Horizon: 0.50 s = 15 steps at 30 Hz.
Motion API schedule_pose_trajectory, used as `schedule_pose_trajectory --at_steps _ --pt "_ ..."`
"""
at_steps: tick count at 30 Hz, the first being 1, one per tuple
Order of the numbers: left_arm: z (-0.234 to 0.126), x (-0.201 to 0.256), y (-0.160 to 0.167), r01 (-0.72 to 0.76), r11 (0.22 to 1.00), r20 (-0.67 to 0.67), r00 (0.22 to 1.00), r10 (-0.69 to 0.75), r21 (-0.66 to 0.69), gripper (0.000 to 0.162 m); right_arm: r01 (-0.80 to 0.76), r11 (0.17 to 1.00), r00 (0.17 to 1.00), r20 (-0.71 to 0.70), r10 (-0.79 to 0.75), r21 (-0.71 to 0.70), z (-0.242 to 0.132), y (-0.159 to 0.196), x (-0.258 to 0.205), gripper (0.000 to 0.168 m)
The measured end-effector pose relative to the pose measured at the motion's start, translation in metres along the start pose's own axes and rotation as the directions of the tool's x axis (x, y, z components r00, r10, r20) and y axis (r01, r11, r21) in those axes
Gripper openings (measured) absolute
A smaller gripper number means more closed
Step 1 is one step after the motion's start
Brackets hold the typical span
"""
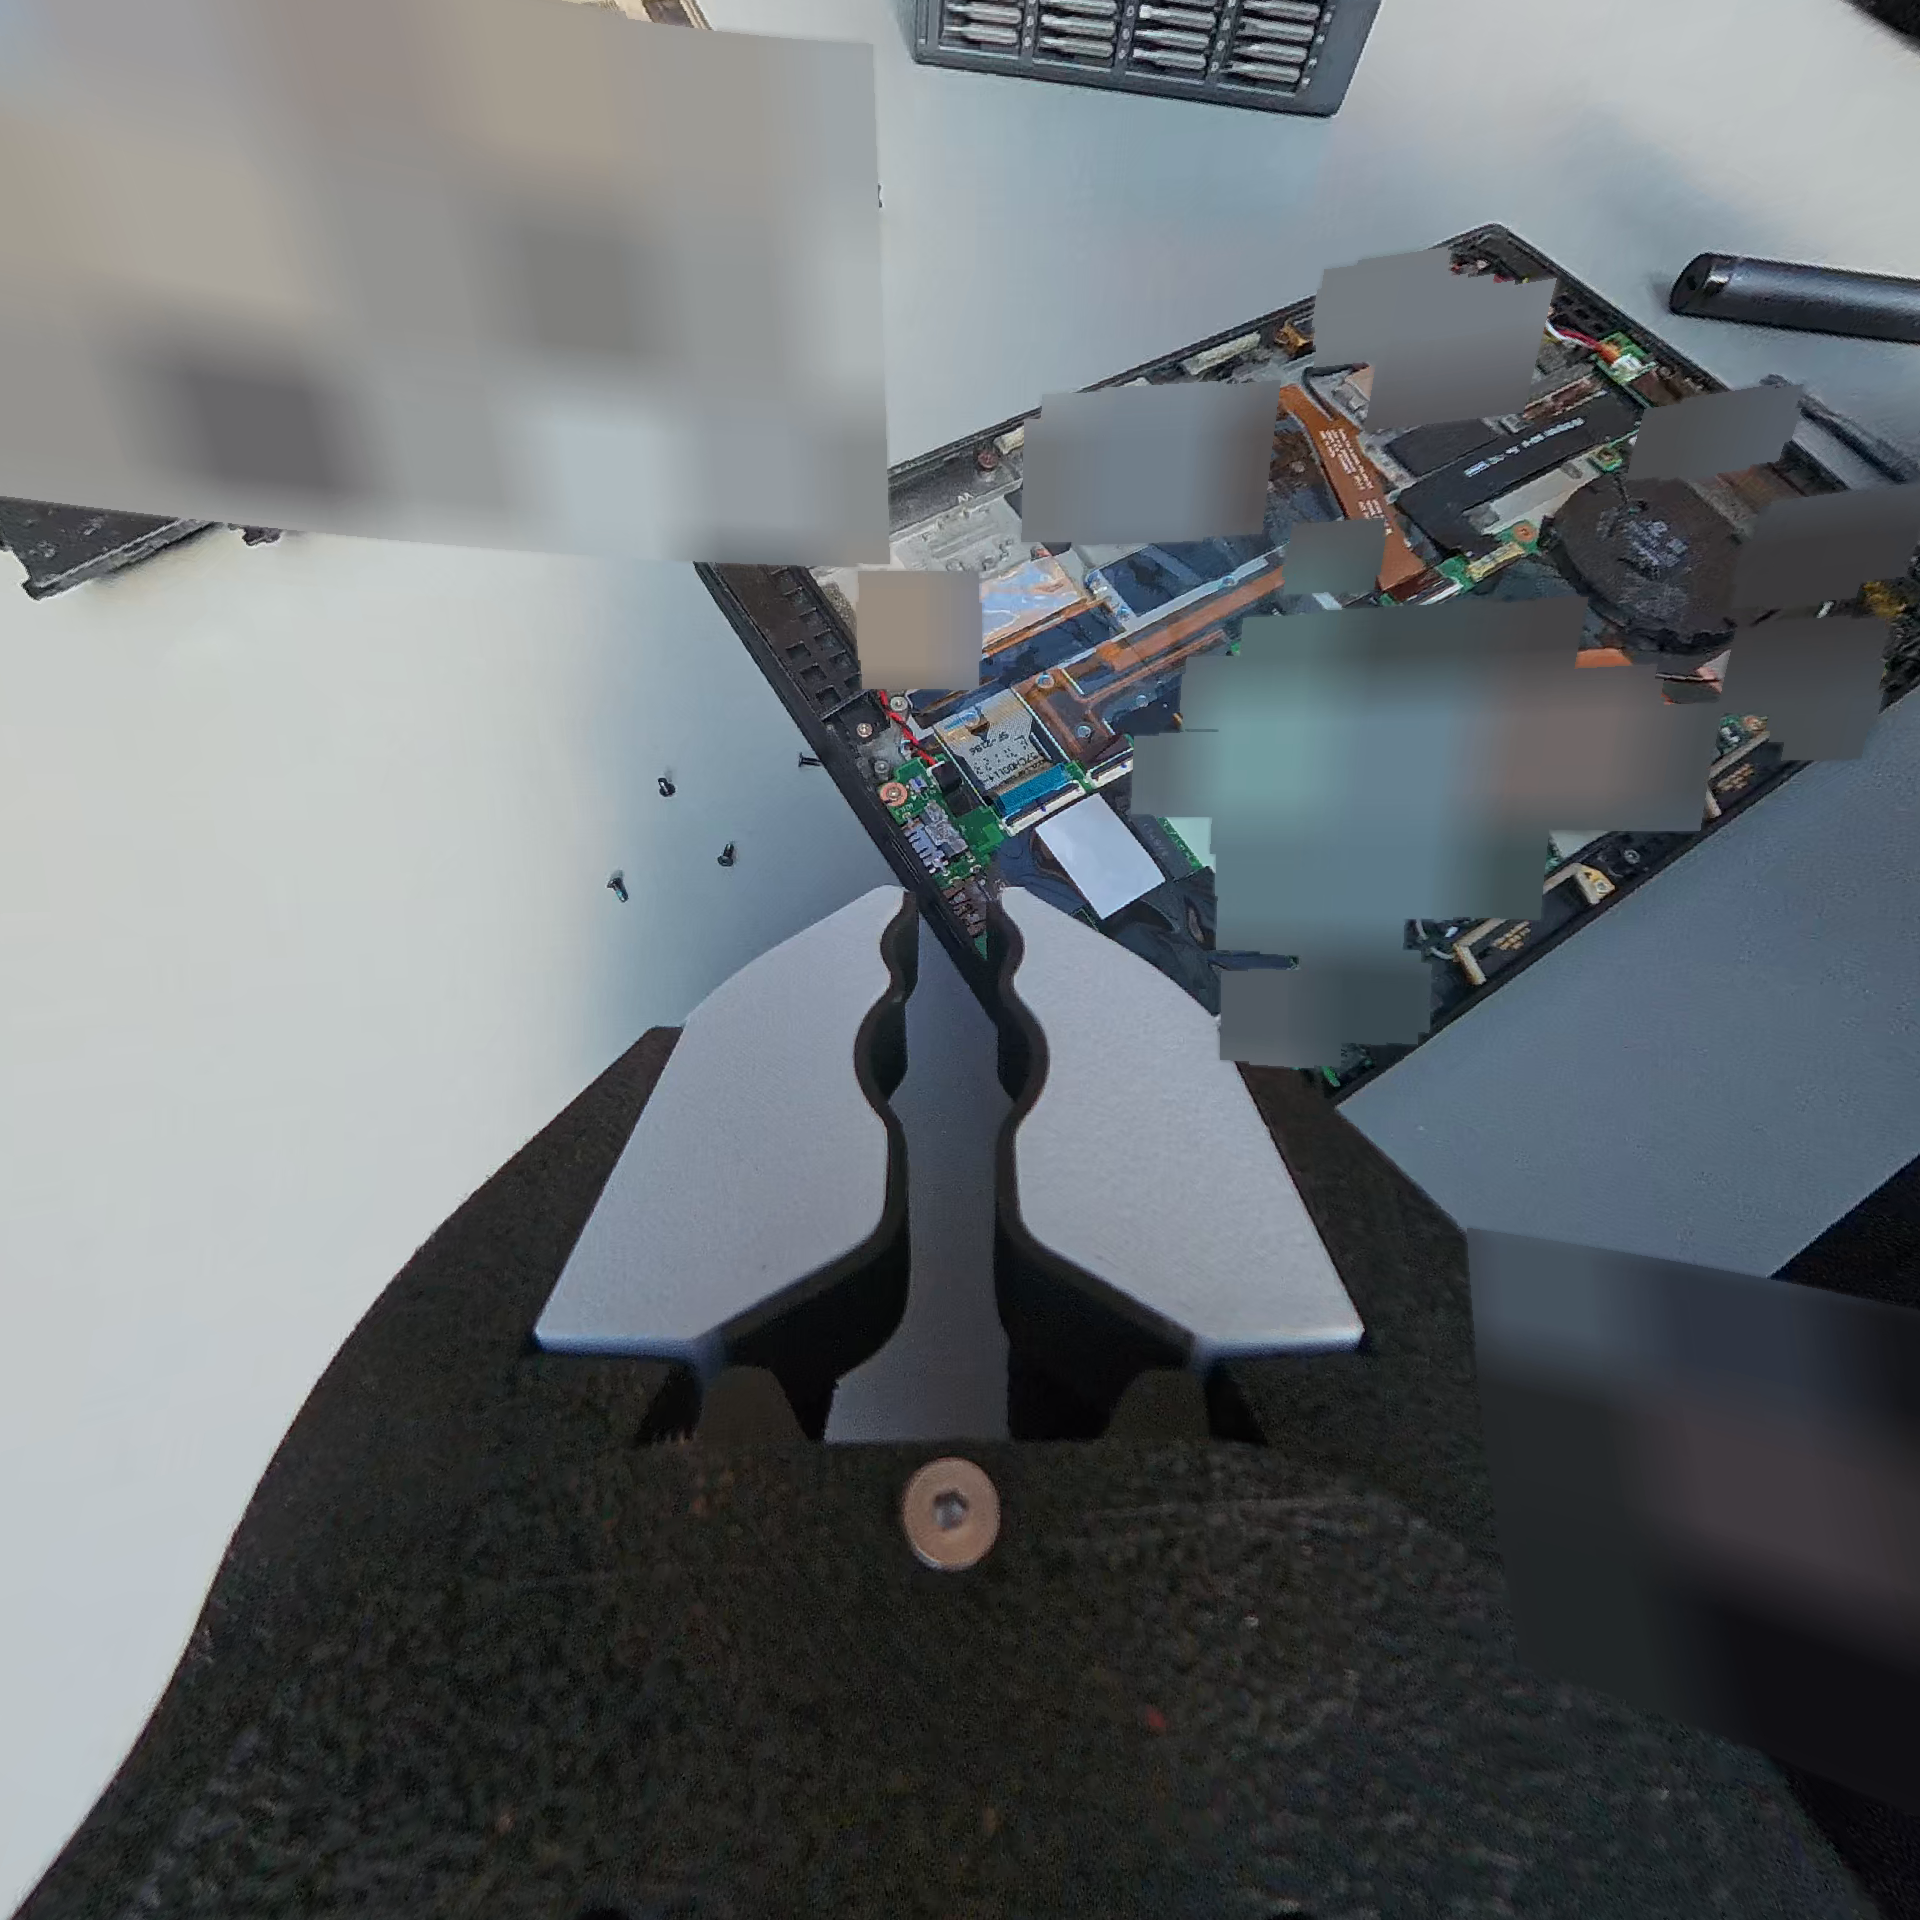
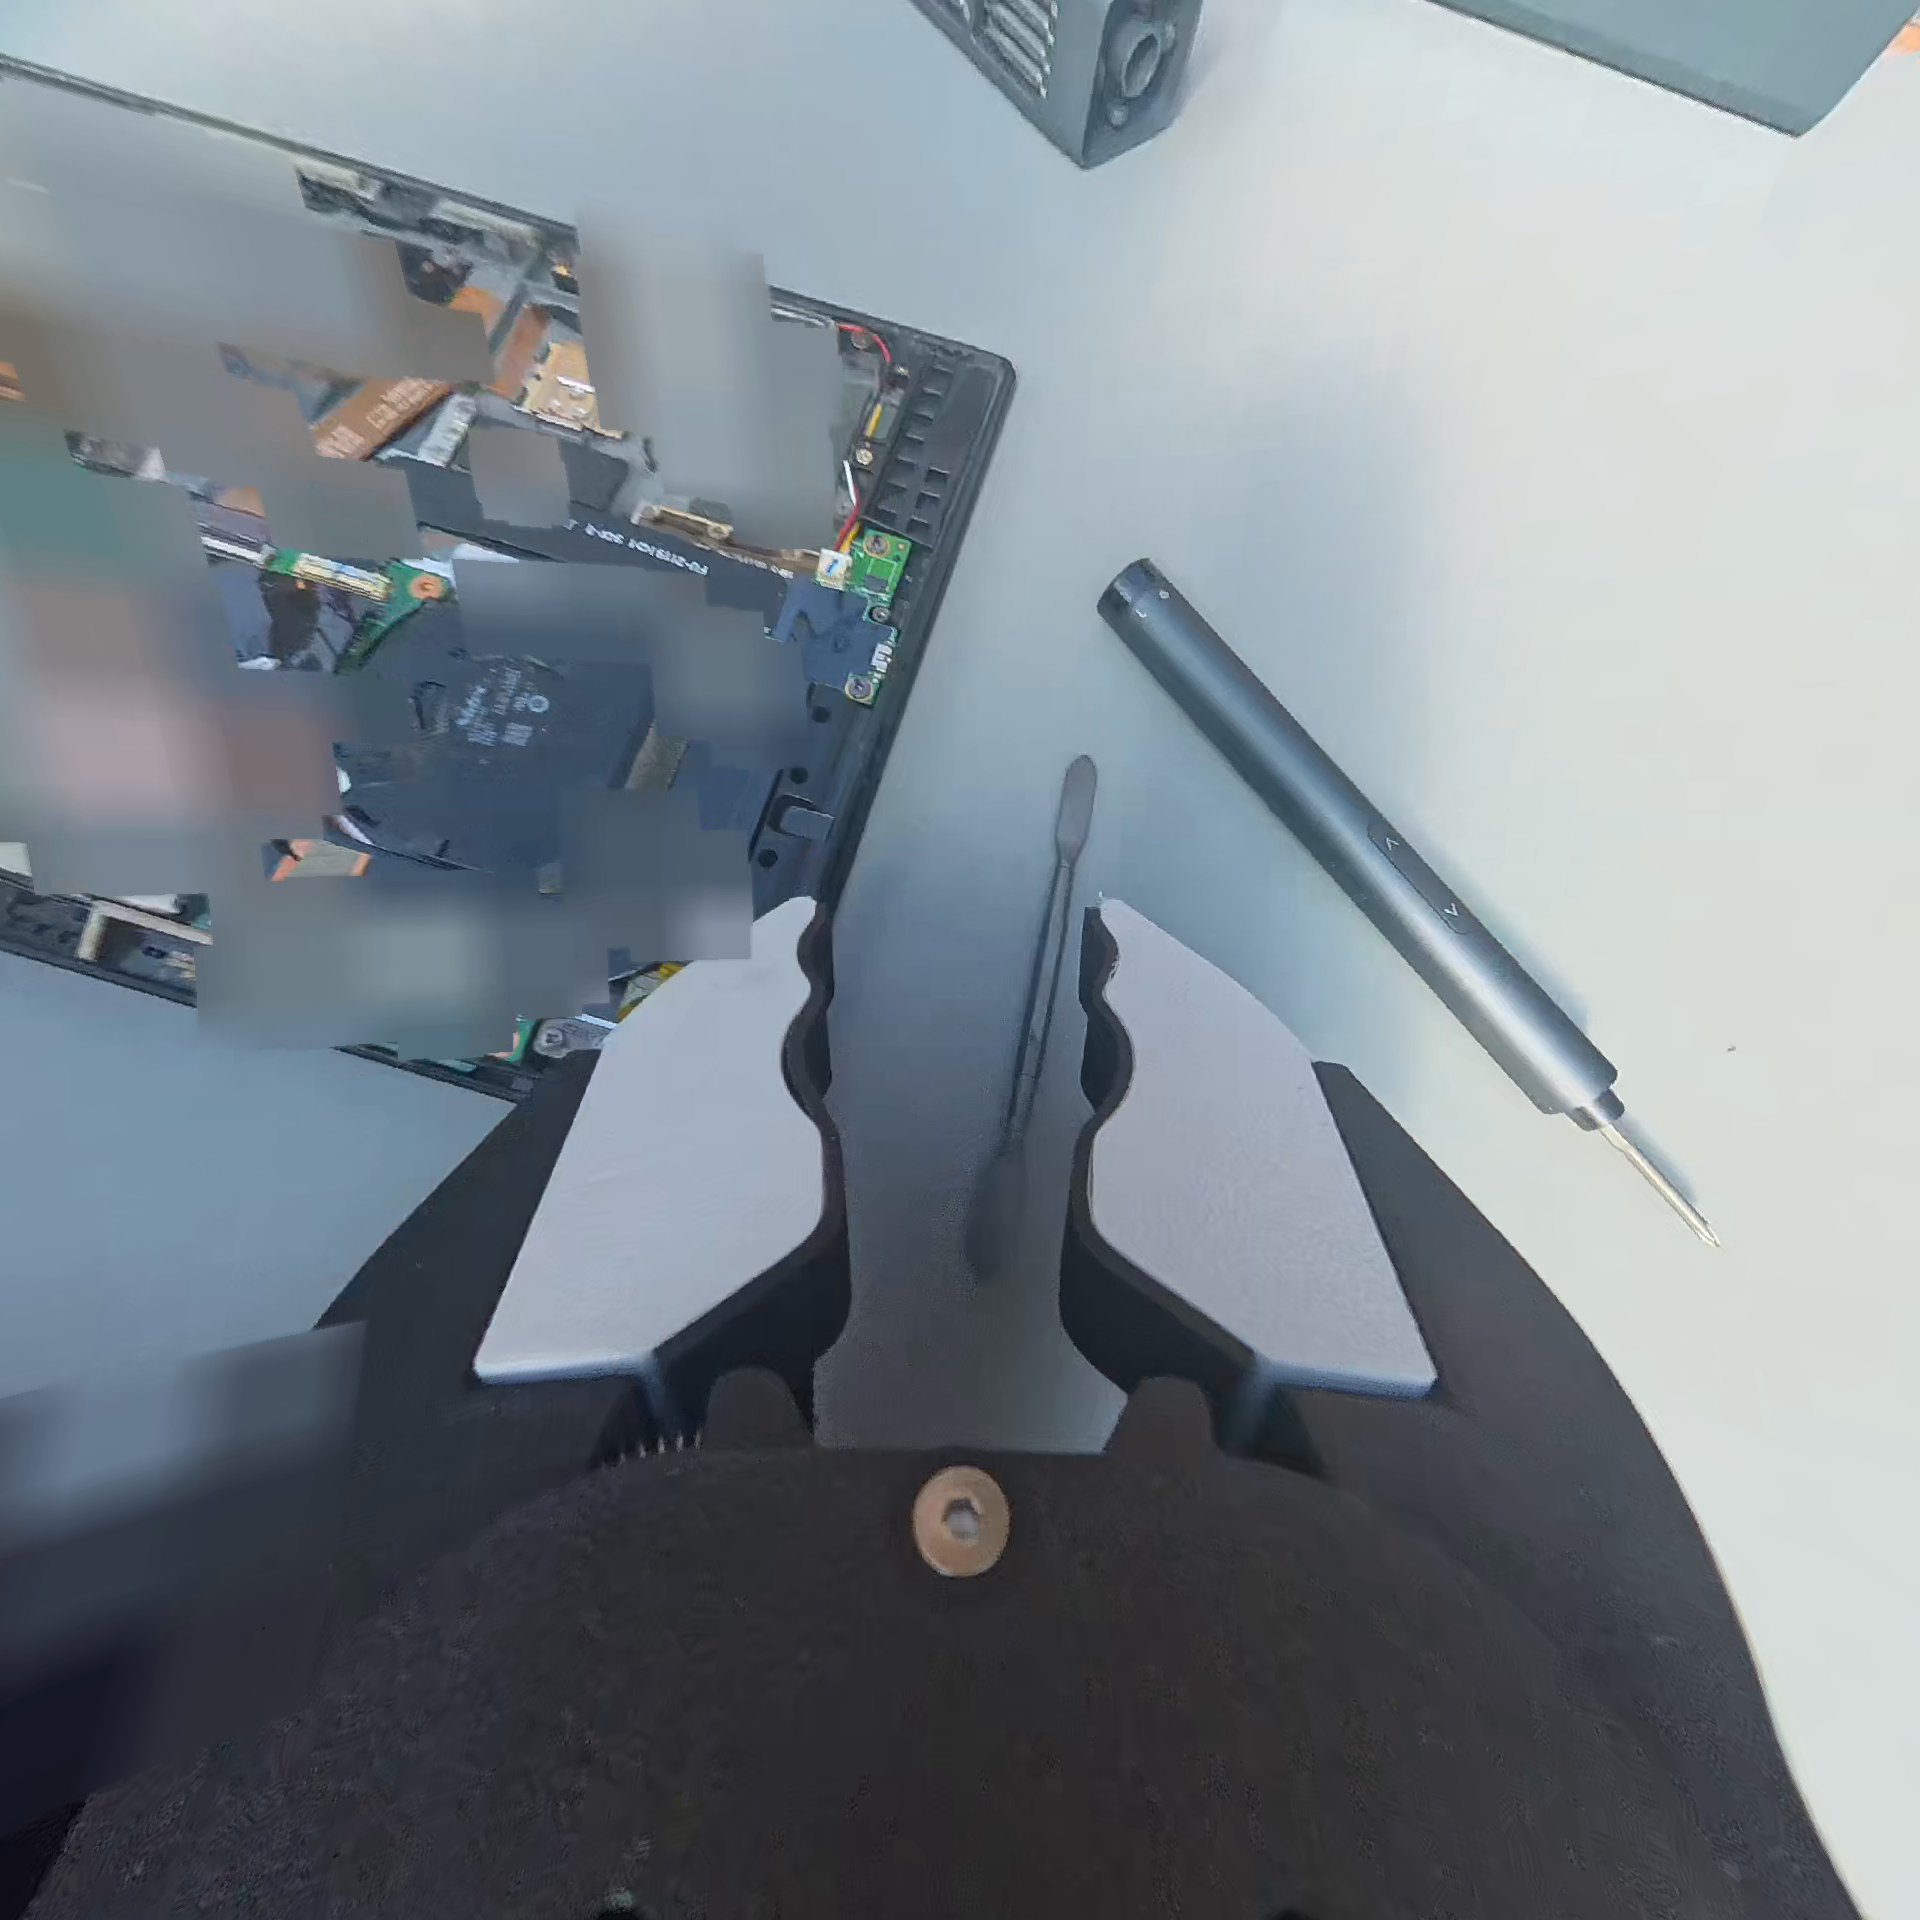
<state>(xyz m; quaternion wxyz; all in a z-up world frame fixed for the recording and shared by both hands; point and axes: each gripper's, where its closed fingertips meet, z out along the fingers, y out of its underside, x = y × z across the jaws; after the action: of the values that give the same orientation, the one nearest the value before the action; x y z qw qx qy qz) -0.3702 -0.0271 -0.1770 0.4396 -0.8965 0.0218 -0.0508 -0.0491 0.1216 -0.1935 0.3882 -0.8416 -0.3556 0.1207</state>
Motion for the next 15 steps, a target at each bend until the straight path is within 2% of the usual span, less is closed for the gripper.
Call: schedule_pose_trajectory --at_steps 2,6,9,12,15 --pt "-0.001 0.002 -0.001 -0.002 1.000 -0.004 1.000 0.002 0.004 0.012 -0.027 0.998 0.997 0.071 0.023 0.062 -0.010 -0.013 -0.014 0.052" --pt "-0.005 0.008 -0.002 -0.004 1.000 -0.010 1.000 0.004 0.021 0.011 -0.024 0.988 0.990 0.141 0.002 0.154 -0.025 -0.026 -0.040 0.046" --pt "-0.008 0.013 0.000 -0.003 0.999 -0.013 1.000 0.003 0.041 0.007 -0.019 0.980 0.988 0.156 -0.012 0.197 -0.029 -0.026 -0.053 0.028" --pt "-0.011 0.018 0.002 -0.002 0.998 -0.015 1.000 0.003 0.064 0.000 -0.014 0.972 0.986 0.163 -0.025 0.235 -0.033 -0.026 -0.060 0.000" --pt "-0.016 0.025 0.003 -0.005 0.996 -0.033 0.999 0.008 0.095 0.000 0.019 0.966 0.982 0.176 -0.066 0.257 -0.037 -0.026 -0.068 0.000"
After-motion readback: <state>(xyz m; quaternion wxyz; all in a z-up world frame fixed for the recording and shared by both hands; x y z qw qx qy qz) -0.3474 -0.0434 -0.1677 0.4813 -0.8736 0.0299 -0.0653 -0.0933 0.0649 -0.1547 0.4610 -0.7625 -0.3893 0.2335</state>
